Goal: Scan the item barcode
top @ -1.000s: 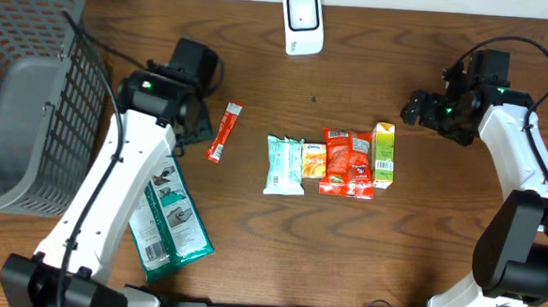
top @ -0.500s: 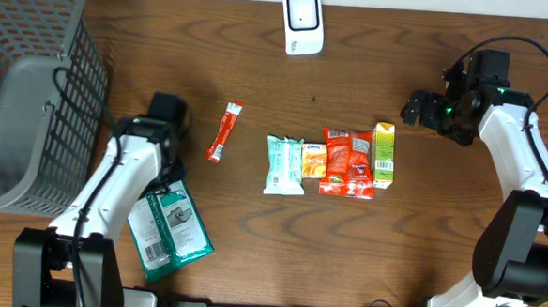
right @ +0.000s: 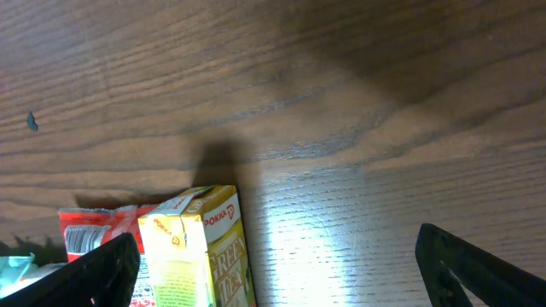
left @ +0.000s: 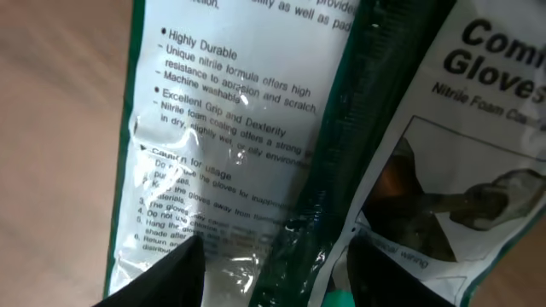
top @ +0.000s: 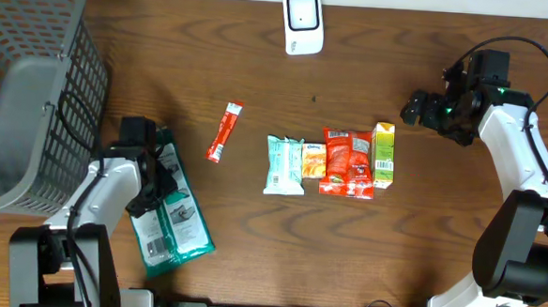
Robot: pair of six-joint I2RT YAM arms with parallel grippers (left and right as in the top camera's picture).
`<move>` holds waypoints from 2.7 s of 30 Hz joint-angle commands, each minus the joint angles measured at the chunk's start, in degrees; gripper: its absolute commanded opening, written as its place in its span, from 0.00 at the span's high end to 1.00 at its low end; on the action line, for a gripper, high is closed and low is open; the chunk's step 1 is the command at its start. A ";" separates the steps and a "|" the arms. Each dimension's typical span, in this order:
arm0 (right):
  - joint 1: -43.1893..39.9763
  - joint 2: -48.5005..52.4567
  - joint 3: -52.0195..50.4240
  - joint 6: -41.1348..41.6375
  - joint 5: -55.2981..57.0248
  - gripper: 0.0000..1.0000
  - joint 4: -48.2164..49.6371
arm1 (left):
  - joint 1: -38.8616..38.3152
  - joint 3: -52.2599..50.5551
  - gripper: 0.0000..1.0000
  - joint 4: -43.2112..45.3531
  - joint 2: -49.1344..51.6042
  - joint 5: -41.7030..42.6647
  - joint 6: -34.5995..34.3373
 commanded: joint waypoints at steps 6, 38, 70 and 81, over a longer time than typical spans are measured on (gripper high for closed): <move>-0.15 -1.55 -0.15 -0.44 0.31 0.01 -0.04 | -3.91 -1.49 0.44 10.01 0.07 2.54 1.03; -0.15 -1.55 -0.15 -0.44 0.28 0.01 -0.04 | -18.05 0.92 0.44 21.68 6.86 19.37 8.76; -0.13 -1.55 -0.15 -0.44 0.28 0.01 -0.04 | -5.51 22.56 0.11 -14.36 -2.12 1.33 10.03; -0.15 -1.55 -0.15 -0.44 0.28 0.01 -0.04 | -5.51 22.51 0.11 -14.36 -2.12 1.33 10.03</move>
